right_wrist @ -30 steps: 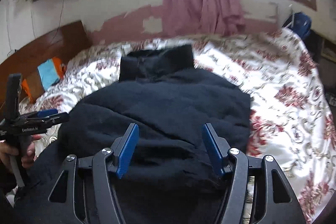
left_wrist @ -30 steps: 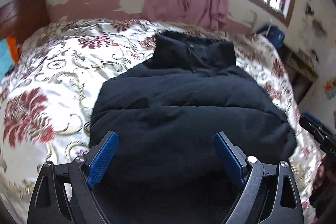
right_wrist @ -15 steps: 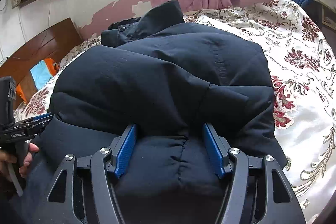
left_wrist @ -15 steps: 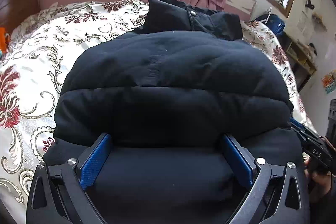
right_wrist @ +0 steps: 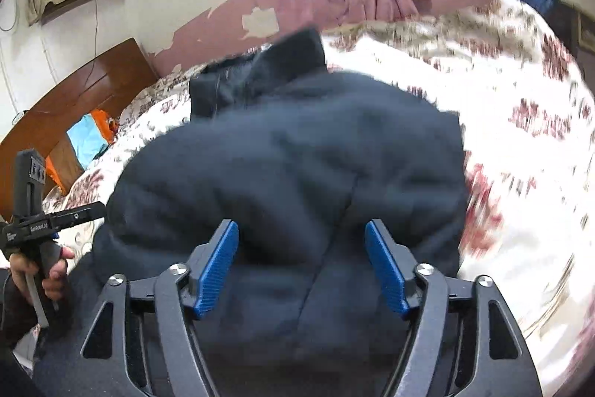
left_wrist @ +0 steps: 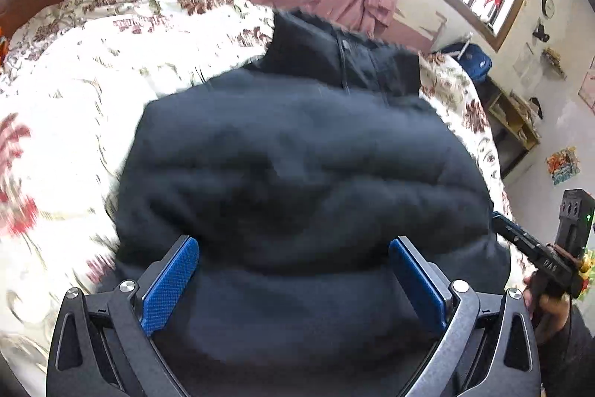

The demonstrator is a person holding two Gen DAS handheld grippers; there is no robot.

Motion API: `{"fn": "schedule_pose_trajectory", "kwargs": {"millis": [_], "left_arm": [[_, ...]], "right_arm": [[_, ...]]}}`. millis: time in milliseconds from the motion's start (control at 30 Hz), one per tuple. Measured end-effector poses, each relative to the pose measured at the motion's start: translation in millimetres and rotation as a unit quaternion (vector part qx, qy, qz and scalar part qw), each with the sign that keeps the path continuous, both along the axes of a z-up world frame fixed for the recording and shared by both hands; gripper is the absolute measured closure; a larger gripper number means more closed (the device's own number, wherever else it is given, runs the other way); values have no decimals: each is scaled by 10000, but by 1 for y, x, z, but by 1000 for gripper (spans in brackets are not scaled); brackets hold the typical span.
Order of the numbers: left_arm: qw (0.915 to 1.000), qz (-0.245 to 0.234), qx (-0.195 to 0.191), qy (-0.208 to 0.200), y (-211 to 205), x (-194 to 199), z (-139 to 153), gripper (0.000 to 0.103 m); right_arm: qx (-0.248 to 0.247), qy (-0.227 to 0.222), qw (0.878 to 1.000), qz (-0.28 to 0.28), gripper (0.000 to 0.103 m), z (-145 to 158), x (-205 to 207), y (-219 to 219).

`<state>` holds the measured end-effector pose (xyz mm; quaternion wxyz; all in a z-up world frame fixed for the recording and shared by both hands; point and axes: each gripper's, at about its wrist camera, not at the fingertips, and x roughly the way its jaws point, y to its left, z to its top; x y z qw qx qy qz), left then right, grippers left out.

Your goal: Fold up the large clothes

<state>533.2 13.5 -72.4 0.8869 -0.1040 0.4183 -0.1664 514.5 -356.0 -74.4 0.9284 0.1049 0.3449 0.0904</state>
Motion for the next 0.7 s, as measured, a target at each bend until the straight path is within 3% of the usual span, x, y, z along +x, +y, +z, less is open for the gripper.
{"fn": "schedule_pose_trajectory", "kwargs": {"millis": [67, 300, 467, 533, 633, 700], "left_arm": [[9999, 99, -100, -9, 11, 19, 14, 0], [9970, 765, -54, 118, 23, 127, 43, 0], [9928, 1089, -349, 343, 20, 195, 48, 0], [9919, 1166, -414, 289, 13, 208, 50, 1], [9927, 1182, -145, 201, -6, 225, 50, 4], [9932, 1151, 64, 173, -19, 231, 48, 14]], "right_arm": [[13, -23, 10000, 8, 23, 22, 24, -6], [31, 423, 9989, -210, 21, 53, 140, 2], [723, 595, 9937, -623, 21, 57, 203, 12], [879, 469, 9922, -752, 21, 60, 222, 18], [548, 336, 9934, -946, 22, 58, 239, 32], [391, 255, 9940, -989, 26, 54, 246, 39]]}}
